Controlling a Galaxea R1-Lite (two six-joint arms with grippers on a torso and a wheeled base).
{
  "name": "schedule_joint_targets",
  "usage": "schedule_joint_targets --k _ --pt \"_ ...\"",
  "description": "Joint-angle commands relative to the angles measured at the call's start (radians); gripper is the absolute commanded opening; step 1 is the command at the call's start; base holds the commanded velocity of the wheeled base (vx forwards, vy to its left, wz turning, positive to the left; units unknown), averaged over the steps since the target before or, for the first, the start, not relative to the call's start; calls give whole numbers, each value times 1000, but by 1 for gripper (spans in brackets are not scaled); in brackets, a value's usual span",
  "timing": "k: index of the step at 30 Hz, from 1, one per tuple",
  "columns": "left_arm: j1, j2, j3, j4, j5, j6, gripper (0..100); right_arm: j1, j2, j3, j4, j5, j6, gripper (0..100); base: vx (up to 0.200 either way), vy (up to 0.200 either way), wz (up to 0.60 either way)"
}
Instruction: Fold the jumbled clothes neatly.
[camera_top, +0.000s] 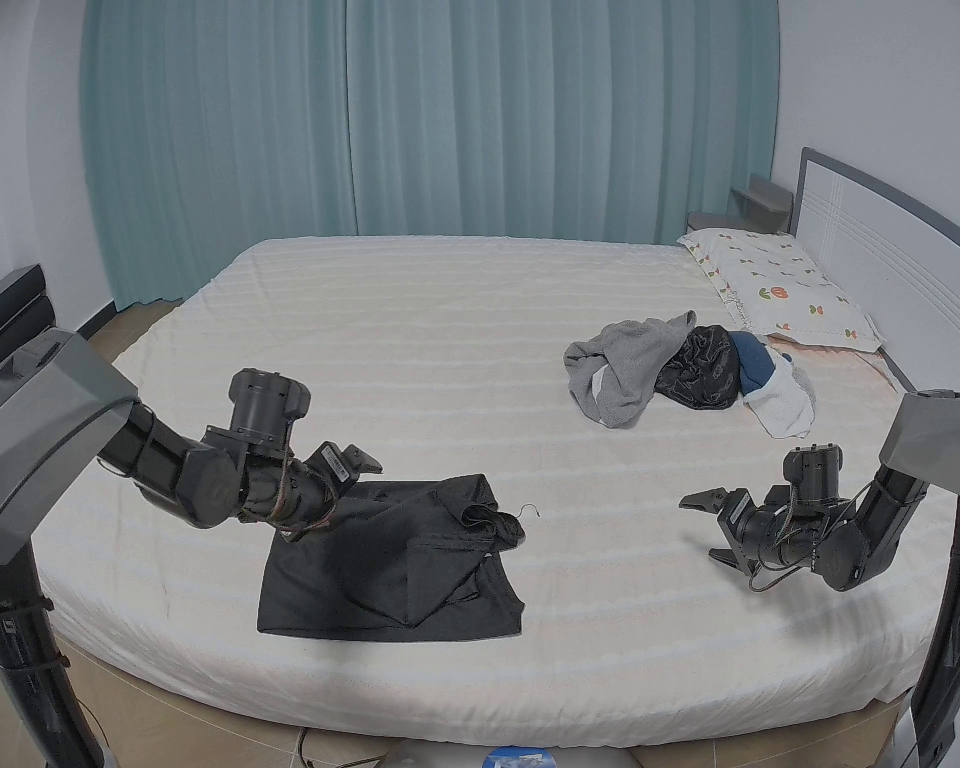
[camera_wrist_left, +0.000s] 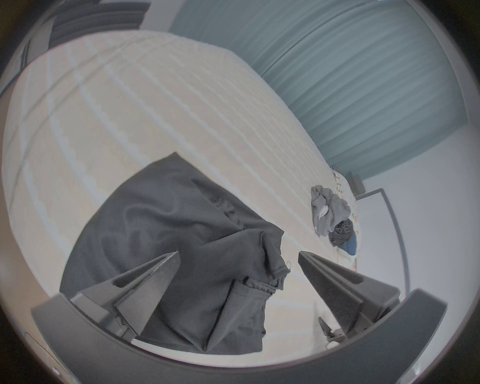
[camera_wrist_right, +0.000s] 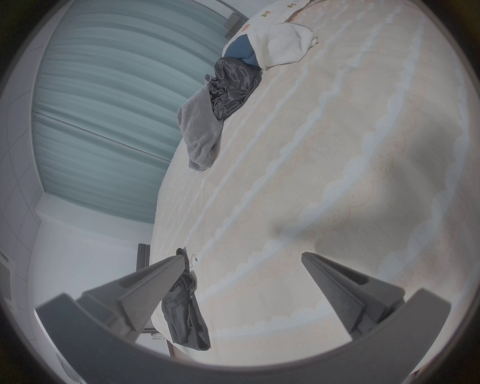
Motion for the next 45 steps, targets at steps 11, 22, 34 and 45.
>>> schedule_joint_targets --k 11,22,34,45 --pt "143 22 332 -378 -191 -96 100 56 -5 31 0 -11 -4 100 0 200 0" --pt "151 19 360 -379 -191 -99 100 90 -20 48 -2 -59 -14 100 0 200 0" --pt "157 24 349 -381 -192 -102 100 231 -84 72 -28 -165 -57 100 0 183 0" --pt "151 25 339 -381 -191 -112 100 347 -75 -101 210 -361 -174 100 0 0 0"
